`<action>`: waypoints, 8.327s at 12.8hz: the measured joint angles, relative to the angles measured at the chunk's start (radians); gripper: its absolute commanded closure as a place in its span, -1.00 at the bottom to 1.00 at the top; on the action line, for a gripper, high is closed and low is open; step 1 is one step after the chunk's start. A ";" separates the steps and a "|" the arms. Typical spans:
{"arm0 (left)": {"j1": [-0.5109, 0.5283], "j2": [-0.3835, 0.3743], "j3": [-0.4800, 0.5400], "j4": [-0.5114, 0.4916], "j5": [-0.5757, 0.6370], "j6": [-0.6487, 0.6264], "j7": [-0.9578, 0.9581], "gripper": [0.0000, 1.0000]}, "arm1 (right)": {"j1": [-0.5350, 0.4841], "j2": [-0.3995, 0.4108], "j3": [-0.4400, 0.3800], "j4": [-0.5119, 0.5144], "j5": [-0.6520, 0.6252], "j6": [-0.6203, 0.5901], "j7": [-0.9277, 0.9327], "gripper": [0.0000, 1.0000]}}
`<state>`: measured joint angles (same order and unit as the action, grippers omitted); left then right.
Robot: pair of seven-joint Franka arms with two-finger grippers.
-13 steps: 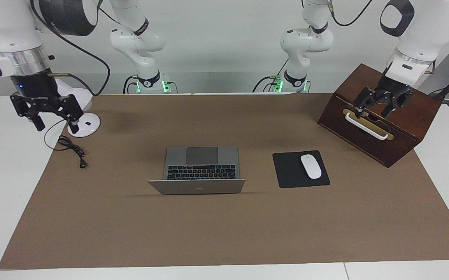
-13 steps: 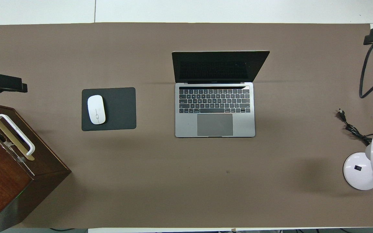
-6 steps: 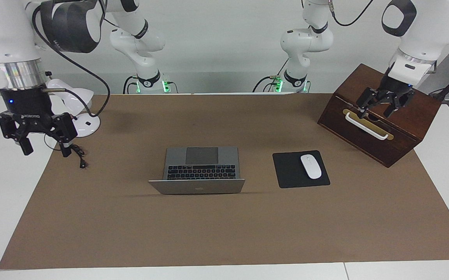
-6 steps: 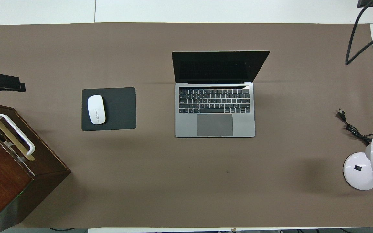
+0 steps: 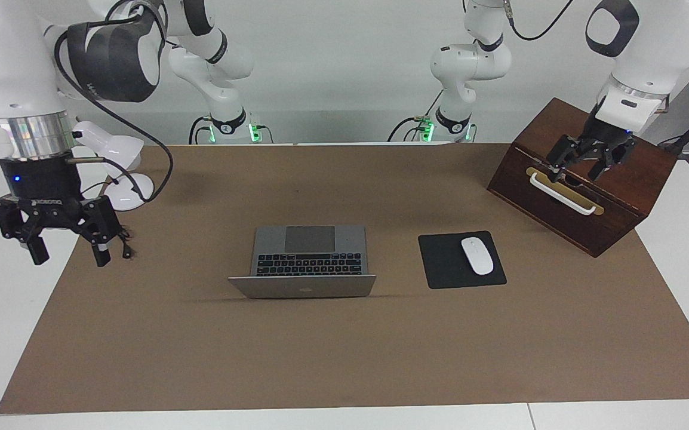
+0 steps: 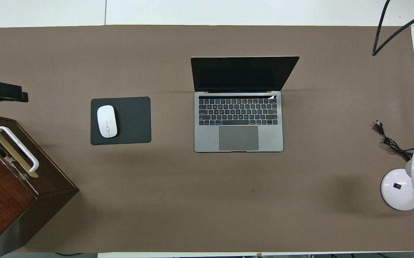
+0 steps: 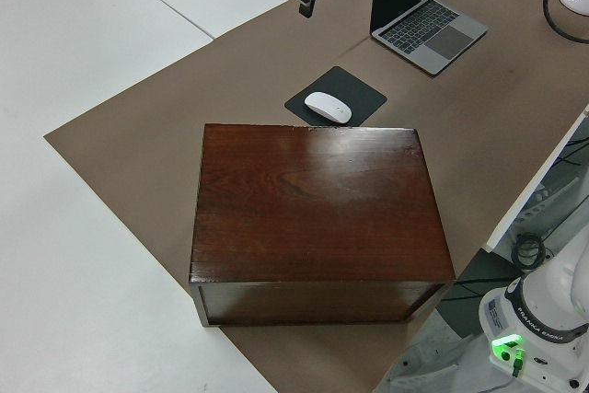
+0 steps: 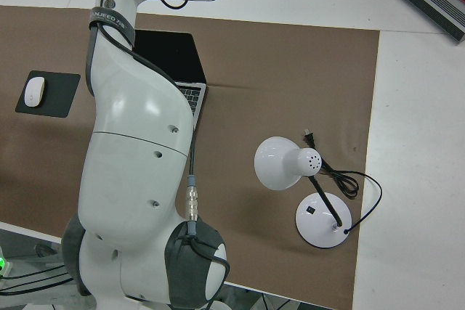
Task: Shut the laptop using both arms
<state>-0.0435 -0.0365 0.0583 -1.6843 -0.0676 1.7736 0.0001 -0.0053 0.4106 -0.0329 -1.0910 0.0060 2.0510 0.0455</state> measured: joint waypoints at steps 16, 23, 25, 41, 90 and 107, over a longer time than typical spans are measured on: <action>-0.036 -0.030 -0.023 -0.157 0.000 0.266 0.000 1.00 | 0.207 0.277 0.035 0.109 -0.175 0.381 0.149 1.00; -0.244 -0.147 -0.032 -0.486 -0.001 0.654 -0.021 1.00 | 0.497 0.363 -0.175 0.183 -0.190 0.252 0.451 1.00; -0.306 -0.158 -0.032 -0.560 -0.001 0.764 -0.025 1.00 | 0.525 0.364 -0.191 0.190 -0.190 0.217 0.498 1.00; -0.617 0.095 -0.032 -0.721 -0.001 1.389 -0.042 1.00 | 0.496 0.365 -0.119 0.201 -0.013 -0.036 0.519 1.00; -0.737 0.284 -0.030 -0.830 0.000 1.692 -0.012 1.00 | 0.457 0.045 -0.108 -0.485 0.264 -0.158 0.419 1.00; -0.737 0.287 -0.030 -0.849 0.000 1.734 -0.008 1.00 | 0.457 -0.033 -0.108 -0.664 0.264 -0.154 0.419 1.00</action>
<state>-0.7805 0.2505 0.0282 -2.5330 -0.0680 3.5075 -0.0076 0.4513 0.3775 -0.1406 -1.7548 0.2698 1.8967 0.4645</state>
